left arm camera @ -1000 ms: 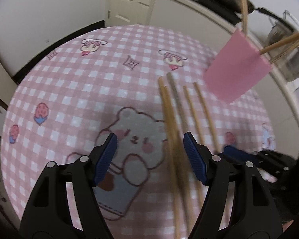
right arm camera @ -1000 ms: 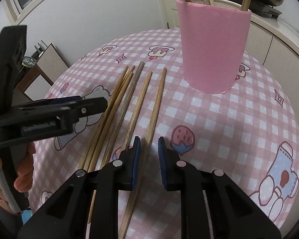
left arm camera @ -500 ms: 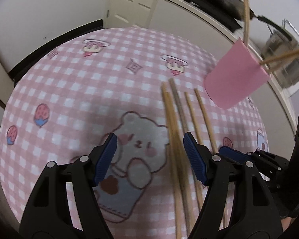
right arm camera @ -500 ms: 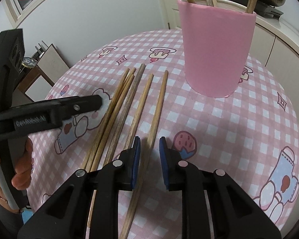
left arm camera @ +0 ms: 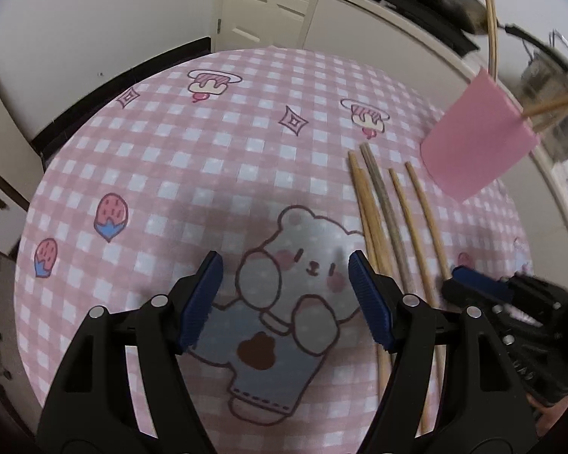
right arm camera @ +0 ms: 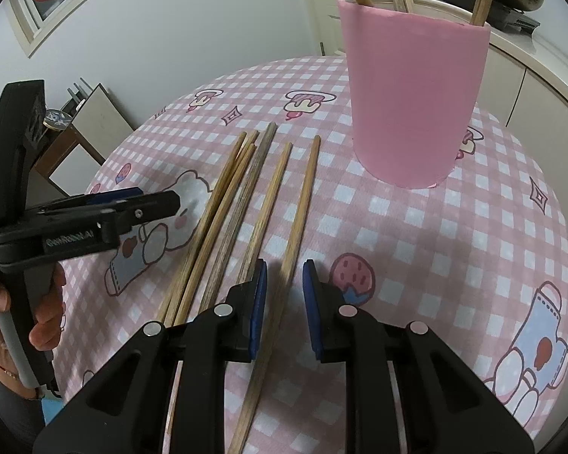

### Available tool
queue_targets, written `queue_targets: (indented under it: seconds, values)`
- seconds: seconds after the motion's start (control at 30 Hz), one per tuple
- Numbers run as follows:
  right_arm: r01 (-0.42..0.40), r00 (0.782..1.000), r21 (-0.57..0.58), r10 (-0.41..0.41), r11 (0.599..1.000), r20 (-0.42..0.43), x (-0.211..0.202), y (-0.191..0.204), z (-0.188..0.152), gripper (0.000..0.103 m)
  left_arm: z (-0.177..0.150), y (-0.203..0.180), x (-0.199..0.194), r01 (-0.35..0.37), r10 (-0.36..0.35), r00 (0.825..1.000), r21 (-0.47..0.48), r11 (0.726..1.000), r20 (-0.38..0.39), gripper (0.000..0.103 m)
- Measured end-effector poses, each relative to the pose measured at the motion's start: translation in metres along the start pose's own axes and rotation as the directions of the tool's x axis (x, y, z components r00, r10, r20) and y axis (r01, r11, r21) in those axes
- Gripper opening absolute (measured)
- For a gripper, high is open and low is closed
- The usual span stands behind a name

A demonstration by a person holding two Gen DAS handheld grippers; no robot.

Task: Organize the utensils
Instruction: 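Move both grippers back over the remaining chopstick pile, then close the left gripper on one chopstick while the right gripper grasps another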

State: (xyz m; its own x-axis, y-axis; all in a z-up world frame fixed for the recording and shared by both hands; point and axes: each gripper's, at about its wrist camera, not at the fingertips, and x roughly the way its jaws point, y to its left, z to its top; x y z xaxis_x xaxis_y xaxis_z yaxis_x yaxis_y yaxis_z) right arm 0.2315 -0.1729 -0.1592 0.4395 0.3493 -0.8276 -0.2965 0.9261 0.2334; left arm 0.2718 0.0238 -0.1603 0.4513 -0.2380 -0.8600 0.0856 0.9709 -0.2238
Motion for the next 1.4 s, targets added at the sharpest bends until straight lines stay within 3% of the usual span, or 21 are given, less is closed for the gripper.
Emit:
queue_targets:
  seconds: [0.07,0.13,0.33,0.37,0.43,0.47,0.6,0.87,0.93,1.2,1.4]
  values:
    - [0.002,1.0,-0.003,-0.002,1.0,-0.001,0.001,0.001,0.001,0.018,0.002,-0.001,-0.002,0.071,-0.071,0.997,-0.03,0.997,0.005,0.069]
    - [0.002,1.0,-0.004,-0.002,1.0,-0.002,0.001,0.001,0.001,0.018,0.002,-0.008,-0.002,0.077,-0.077,0.997,-0.014,0.997,0.01,0.069]
    - [-0.003,1.0,-0.002,0.003,1.0,-0.003,0.001,0.0,0.001,0.018,0.001,-0.039,0.015,-0.046,0.046,0.999,0.088,0.995,0.002,0.066]
    - [-0.003,1.0,-0.003,0.003,1.0,-0.003,0.001,0.0,0.001,0.018,-0.001,-0.041,0.015,-0.06,0.06,0.998,0.102,0.993,0.007,0.061]
    - [-0.004,1.0,-0.003,0.004,1.0,-0.004,0.002,0.0,0.002,0.018,-0.002,-0.044,0.016,-0.124,0.123,0.992,0.134,0.983,0.017,0.04]
    - [-0.004,1.0,-0.003,0.004,1.0,-0.005,0.002,0.0,0.002,0.018,-0.001,-0.041,0.016,-0.128,0.127,0.992,0.136,0.982,0.016,0.037]
    - [-0.003,1.0,-0.004,0.003,1.0,-0.003,0.004,0.0,0.003,0.018,0.003,-0.021,0.01,-0.055,0.056,0.998,0.085,0.995,-0.008,0.031]
    - [-0.007,1.0,-0.002,0.007,1.0,-0.005,0.005,0.002,0.005,0.018,0.006,-0.01,0.007,-0.021,0.023,0.999,0.068,0.997,-0.026,0.028]
    - [-0.008,1.0,-0.001,0.008,1.0,-0.005,0.006,0.003,0.007,0.018,0.006,-0.009,0.006,-0.005,0.006,1.0,0.072,0.997,-0.022,0.014]
    - [-0.006,1.0,0.022,0.006,1.0,0.016,0.014,0.002,0.022,0.018,0.005,-0.008,0.007,0.044,-0.043,0.999,0.048,0.998,-0.016,0.008]
    - [0.043,0.998,0.018,-0.044,0.999,0.033,0.024,0.003,0.035,0.018,0.009,-0.003,0.008,0.084,-0.084,0.996,0.016,0.996,-0.026,0.007]
